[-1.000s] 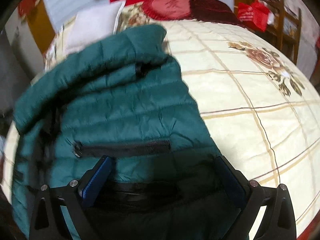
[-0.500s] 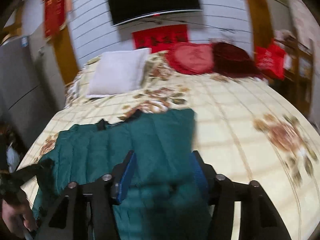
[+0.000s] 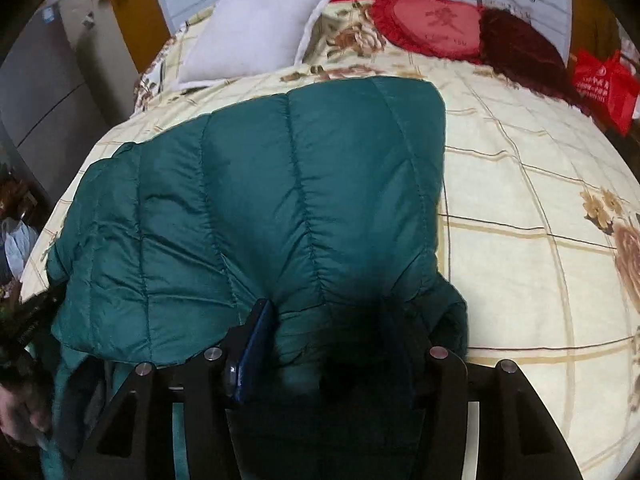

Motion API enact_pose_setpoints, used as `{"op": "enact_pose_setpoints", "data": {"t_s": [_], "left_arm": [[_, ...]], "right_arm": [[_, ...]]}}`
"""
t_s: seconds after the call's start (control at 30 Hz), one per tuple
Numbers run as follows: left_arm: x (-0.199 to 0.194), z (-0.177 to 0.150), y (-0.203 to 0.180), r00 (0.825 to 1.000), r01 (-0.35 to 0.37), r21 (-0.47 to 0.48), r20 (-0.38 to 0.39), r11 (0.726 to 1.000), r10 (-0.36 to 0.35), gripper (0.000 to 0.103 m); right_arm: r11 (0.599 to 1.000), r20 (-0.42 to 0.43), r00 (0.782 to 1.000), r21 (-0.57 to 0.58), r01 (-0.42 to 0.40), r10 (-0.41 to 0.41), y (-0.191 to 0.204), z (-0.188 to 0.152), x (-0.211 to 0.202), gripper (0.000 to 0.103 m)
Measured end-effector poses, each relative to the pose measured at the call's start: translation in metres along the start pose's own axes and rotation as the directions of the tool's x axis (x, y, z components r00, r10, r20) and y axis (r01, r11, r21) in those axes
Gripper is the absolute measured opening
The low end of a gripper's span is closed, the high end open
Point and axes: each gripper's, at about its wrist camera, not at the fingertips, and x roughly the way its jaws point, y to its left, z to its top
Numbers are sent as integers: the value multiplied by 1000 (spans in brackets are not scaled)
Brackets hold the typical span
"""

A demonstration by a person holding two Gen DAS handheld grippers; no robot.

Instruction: Fold large clothes

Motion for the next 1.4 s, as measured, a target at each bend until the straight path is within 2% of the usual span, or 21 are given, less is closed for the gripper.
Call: {"op": "enact_pose_setpoints", "data": {"t_s": [0.03,0.07,0.17,0.27,0.4,0.47,0.5,0.67,0.77,0.87,0.97,1.0,1.03,1.1,1.13,1.17,1.2,1.27,1.3,1.4], "left_arm": [[1,0,-1,1000,-4,3,-1,1000,4,8],[1,0,-1,1000,-6,4,0,1000,6,8],[1,0,-3,1000,-15,8,1,1000,15,8],[2,0,-3,1000,-12,6,1,1000,12,8],[2,-1,-1,1000,-2,-5,2,1000,2,8],[2,-1,2,1000,13,-10,6,1000,-13,8],[2,-1,1,1000,14,-8,5,1000,-14,8],[2,-1,3,1000,20,-19,3,1000,-20,8],[3,0,4,1000,14,-24,-2,1000,-14,8],[3,0,2,1000,9,-23,-2,1000,-9,8],[4,0,2,1000,6,-23,-2,1000,-7,8],[4,0,2,1000,4,-22,-3,1000,-5,8],[4,0,1,1000,1,-19,-3,1000,-2,8],[4,-1,0,1000,-4,-15,-4,1000,4,8],[4,-1,-1,1000,-8,-11,-5,1000,8,8],[4,0,-1,1000,-13,-8,-6,1000,13,8],[4,0,-3,1000,-21,2,-7,1000,21,8],[5,0,-5,999,-33,17,-9,999,33,8],[5,1,-5,999,-35,21,-11,999,35,8],[3,5,0,999,-7,21,-35,1000,8,8]], "right_arm": [[1000,35,999,10,-1,0,0,7,-10,52],[1000,107,994,15,6,-8,2,14,-24,52],[997,282,959,75,-3,-19,6,38,-52,52],[988,331,944,143,-65,14,12,64,-45,52],[990,248,969,134,-47,13,26,86,2,52],[988,110,992,149,48,-65,16,86,38,52],[987,32,997,153,58,-63,7,81,58,52],[991,42,997,120,57,-62,-1,80,71,52],[986,41,996,152,73,-80,0,83,58,52],[992,181,982,116,42,-63,19,75,14,52],[1000,238,971,25,7,-13,55,55,-16,52],[1000,235,972,4,20,-21,65,47,-19,60],[999,222,974,-18,38,-33,76,36,-18,79],[994,156,985,-58,89,-79,88,16,4,96],[992,120,987,-57,111,-103,88,8,19,99],[995,109,990,-35,93,-89,84,2,29,100],[997,115,991,-18,69,-67,81,2,30,100],[998,60,997,-6,58,-58,77,10,26,99],[998,44,997,-2,62,-62,77,13,16,96],[996,81,994,-40,76,-72,72,8,-31,96]]}}
